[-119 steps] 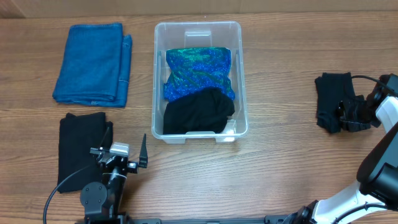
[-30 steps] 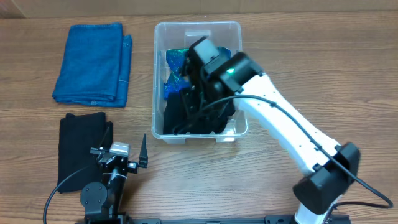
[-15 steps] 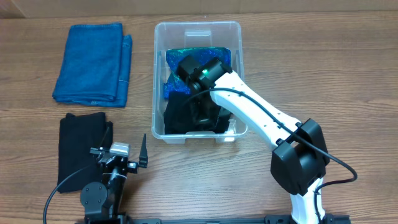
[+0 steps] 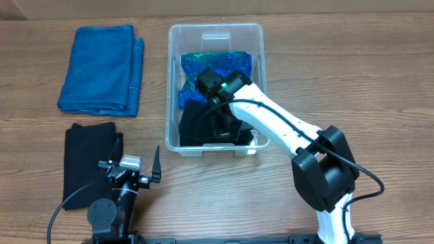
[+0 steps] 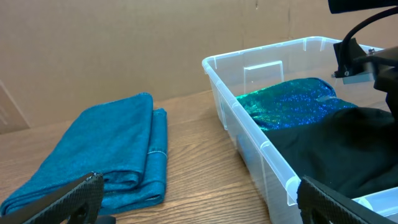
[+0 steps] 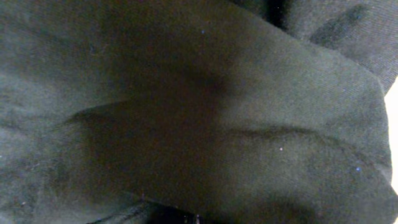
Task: Pack container
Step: 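Lower the black sock into the container's back half and release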
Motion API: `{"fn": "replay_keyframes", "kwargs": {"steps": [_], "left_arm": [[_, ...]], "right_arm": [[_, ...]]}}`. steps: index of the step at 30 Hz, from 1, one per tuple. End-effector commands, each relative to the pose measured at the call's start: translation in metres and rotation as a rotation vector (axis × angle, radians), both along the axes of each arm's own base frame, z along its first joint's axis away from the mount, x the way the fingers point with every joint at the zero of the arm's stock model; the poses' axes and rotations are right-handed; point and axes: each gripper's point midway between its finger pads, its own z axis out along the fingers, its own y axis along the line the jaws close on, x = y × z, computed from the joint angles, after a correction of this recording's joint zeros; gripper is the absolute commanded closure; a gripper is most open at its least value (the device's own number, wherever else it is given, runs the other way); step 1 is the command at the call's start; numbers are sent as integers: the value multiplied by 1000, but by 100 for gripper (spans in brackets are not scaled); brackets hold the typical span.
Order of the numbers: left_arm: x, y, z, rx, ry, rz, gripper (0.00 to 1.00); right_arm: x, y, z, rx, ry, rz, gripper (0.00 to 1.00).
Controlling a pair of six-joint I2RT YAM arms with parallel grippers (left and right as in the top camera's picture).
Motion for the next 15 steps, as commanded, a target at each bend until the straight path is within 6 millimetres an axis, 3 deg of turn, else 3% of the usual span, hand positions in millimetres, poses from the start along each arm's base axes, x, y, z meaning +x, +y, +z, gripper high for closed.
{"fn": "replay_keyframes", "kwargs": {"steps": [1, 5, 7, 9, 11, 15], "left_arm": [[0, 2, 1, -10, -6, 11, 0], [0, 2, 1, -10, -6, 11, 0], [0, 2, 1, -10, -6, 11, 0], [0, 2, 1, -10, -6, 11, 0], [0, 2, 1, -10, -6, 11, 0], [0, 2, 1, -10, -6, 11, 0]], "right_arm": [[12, -2, 23, -18, -52, -26, 96], [36, 11, 103, 54, -192, -32, 92], [37, 21, 121, 118, -201, -31, 90], [27, 34, 120, 190, -141, -18, 90], [21, 34, 107, 177, -105, -15, 90], [-2, 45, 56, 206, 29, -4, 91]]}}
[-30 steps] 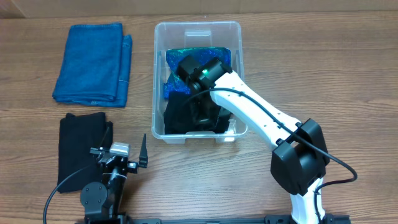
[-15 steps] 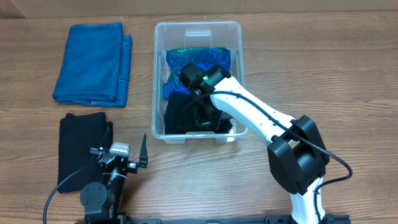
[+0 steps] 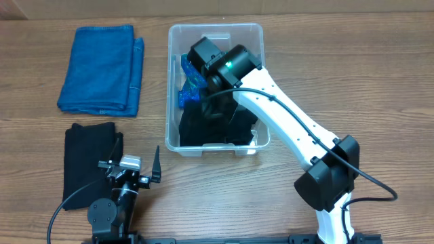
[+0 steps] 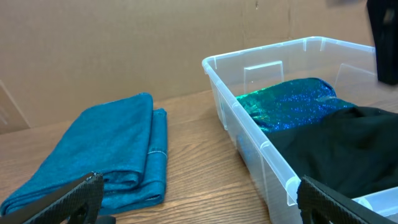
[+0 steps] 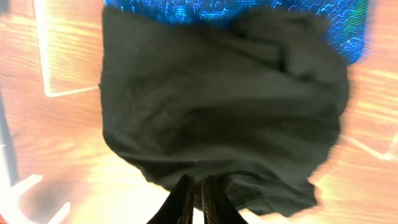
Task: Pack container
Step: 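Lower the black sock into the container's back half and release, then press the black cloth flat inside the container with the right gripper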
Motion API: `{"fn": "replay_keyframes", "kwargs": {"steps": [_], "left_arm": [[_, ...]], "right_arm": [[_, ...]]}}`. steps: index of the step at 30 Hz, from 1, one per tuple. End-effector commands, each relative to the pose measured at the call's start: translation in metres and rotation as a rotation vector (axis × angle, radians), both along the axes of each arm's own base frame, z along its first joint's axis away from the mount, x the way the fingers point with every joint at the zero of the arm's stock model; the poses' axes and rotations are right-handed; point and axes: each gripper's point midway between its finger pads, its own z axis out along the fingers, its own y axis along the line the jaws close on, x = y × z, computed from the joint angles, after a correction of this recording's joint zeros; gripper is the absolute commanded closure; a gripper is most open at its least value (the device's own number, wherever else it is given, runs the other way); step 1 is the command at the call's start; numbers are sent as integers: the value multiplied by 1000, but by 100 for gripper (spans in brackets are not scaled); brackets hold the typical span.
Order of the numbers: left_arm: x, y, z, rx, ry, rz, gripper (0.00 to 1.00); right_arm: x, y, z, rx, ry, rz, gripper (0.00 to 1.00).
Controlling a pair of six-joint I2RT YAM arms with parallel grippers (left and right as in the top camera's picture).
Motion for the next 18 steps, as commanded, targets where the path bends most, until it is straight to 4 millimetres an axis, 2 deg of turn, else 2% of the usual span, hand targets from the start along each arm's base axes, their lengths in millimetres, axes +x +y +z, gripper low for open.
{"fn": "replay_keyframes", "kwargs": {"steps": [1, 4, 7, 9, 12, 14, 16, 18], "left_arm": [[0, 2, 1, -10, -6, 12, 0], [0, 2, 1, -10, -6, 11, 0], [0, 2, 1, -10, -6, 11, 0], [0, 2, 1, -10, -6, 11, 0], [0, 2, 1, -10, -6, 11, 0], [0, 2, 1, -10, -6, 11, 0], [0, 2, 1, -10, -6, 12, 0], [0, 2, 1, -10, -6, 11, 0]], "right_arm": [[-28, 9, -34, 47, 136, 21, 91], [-45, 13, -59, 81, 221, 24, 92], [-52, 8, -76, 66, 244, 18, 92], [-49, 5, -82, 48, 227, 5, 92], [-33, -3, -89, -3, 143, -26, 95], [-26, 1, -81, 8, 120, -26, 96], [-18, 4, -57, 22, 91, 3, 96], [-7, 3, -22, 14, 34, 2, 96]]}}
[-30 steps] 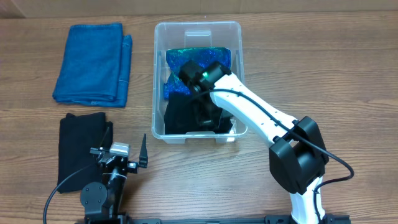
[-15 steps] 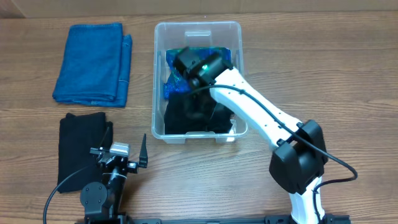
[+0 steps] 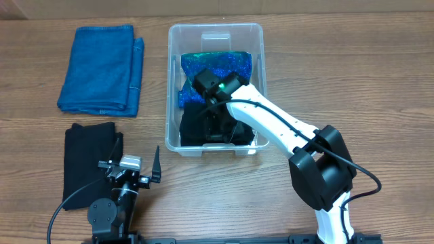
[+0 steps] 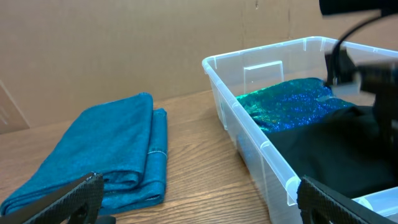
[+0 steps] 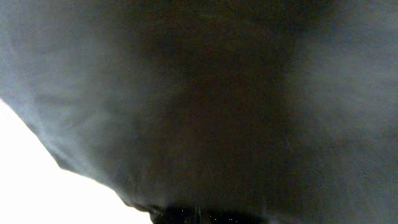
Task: Pack container
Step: 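Press the black cloth flat inside the container with the right gripper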
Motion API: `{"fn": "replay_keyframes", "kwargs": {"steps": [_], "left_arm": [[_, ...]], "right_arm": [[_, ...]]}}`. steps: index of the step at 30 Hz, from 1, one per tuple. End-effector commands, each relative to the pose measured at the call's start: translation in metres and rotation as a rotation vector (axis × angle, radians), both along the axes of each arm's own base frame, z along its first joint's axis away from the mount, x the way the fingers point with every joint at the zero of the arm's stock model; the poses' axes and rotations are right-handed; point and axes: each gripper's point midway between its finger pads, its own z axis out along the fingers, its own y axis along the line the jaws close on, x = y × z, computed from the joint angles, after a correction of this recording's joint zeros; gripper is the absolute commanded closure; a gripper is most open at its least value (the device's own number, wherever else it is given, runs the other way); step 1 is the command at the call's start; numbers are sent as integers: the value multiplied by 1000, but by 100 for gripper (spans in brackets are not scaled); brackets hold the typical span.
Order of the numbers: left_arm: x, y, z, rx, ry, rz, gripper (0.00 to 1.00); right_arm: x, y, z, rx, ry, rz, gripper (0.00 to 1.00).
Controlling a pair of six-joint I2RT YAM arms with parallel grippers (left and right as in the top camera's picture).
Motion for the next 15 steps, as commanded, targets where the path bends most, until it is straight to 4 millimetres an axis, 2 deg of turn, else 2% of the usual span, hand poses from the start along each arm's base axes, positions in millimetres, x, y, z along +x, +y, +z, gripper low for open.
{"fn": "replay_keyframes", "kwargs": {"steps": [1, 3, 6, 10, 15], "left_arm": [[0, 2, 1, -10, -6, 11, 0], [0, 2, 1, -10, -6, 11, 0], [0, 2, 1, -10, -6, 11, 0], [0, 2, 1, -10, -6, 11, 0], [0, 2, 1, -10, -6, 11, 0]], "right_arm": [[33, 3, 65, 11, -178, 7, 94], [45, -2, 84, -13, -247, -3, 88], [51, -15, 76, -86, -275, -16, 87], [54, -33, 51, -162, -266, -52, 87], [55, -75, -3, -218, -178, -149, 87]]}}
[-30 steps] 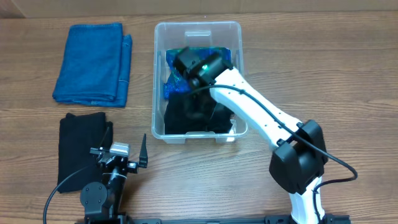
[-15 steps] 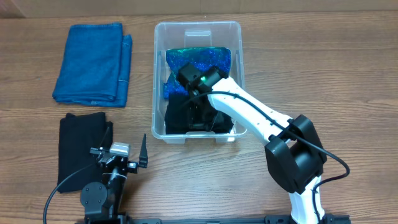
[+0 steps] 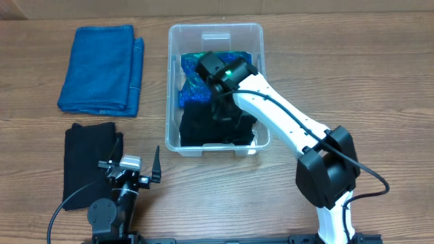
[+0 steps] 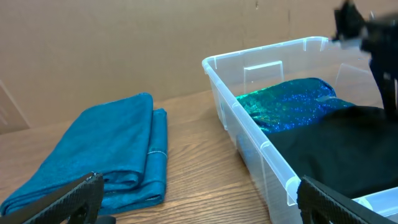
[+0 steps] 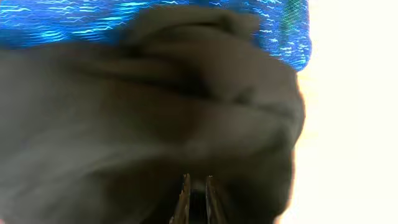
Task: Pack container
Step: 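Press the black cloth flat inside the container with the right gripper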
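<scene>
A clear plastic container (image 3: 215,27) sits mid-table. Inside it a sparkly blue-green cloth (image 3: 190,73) lies at the back and a crumpled black cloth (image 3: 203,127) fills the front. My right gripper (image 3: 218,107) hangs inside the bin just above the black cloth (image 5: 124,124), its fingers nearly together with nothing between them (image 5: 196,182); the sparkly cloth (image 5: 93,22) shows beyond. A folded blue towel (image 3: 102,68) and a folded black cloth (image 3: 85,163) lie on the table to the left. My left gripper (image 4: 202,208) rests open near the front edge, beside the black cloth.
The container's near wall (image 4: 261,155) stands to the right of the left gripper. The blue towel (image 4: 106,155) lies ahead of it on the wooden table (image 3: 352,81). A cardboard wall closes the far side.
My right gripper was pressed low into the black cloth near the bin's front; now it is higher and further back, with the cloth's edge and the sparkly fabric in sight. The left arm is still.
First my right gripper was pressed down on the black cloth in the bin. Then it was raised above the bin, shut and empty. Then it was down in the cloth again, and now it is lifted a little. The cloths on the table stayed put.
</scene>
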Motion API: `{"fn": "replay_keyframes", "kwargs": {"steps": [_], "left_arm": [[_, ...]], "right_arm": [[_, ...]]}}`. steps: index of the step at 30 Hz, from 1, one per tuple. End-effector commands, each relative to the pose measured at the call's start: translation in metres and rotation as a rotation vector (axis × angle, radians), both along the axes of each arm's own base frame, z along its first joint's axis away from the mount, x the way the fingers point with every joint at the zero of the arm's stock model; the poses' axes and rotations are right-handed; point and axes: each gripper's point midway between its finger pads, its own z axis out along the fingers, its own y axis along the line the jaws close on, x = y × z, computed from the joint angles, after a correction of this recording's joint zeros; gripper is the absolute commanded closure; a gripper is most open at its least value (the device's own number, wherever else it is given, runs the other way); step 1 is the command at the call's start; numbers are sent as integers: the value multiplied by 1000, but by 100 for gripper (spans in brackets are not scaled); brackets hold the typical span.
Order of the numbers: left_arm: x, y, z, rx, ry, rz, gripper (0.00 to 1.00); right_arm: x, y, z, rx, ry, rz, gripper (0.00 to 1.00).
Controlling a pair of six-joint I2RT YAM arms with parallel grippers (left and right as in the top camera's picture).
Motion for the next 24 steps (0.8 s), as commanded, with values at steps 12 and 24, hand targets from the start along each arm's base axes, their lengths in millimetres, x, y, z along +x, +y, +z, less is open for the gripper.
{"fn": "replay_keyframes", "kwargs": {"steps": [12, 24], "left_arm": [[0, 2, 1, -10, -5, 11, 0], [0, 2, 1, -10, -5, 12, 0]], "right_arm": [[23, -32, 7, 32, -8, -112, 88], [-65, 5, -16, 73, 286, 35, 87]]}}
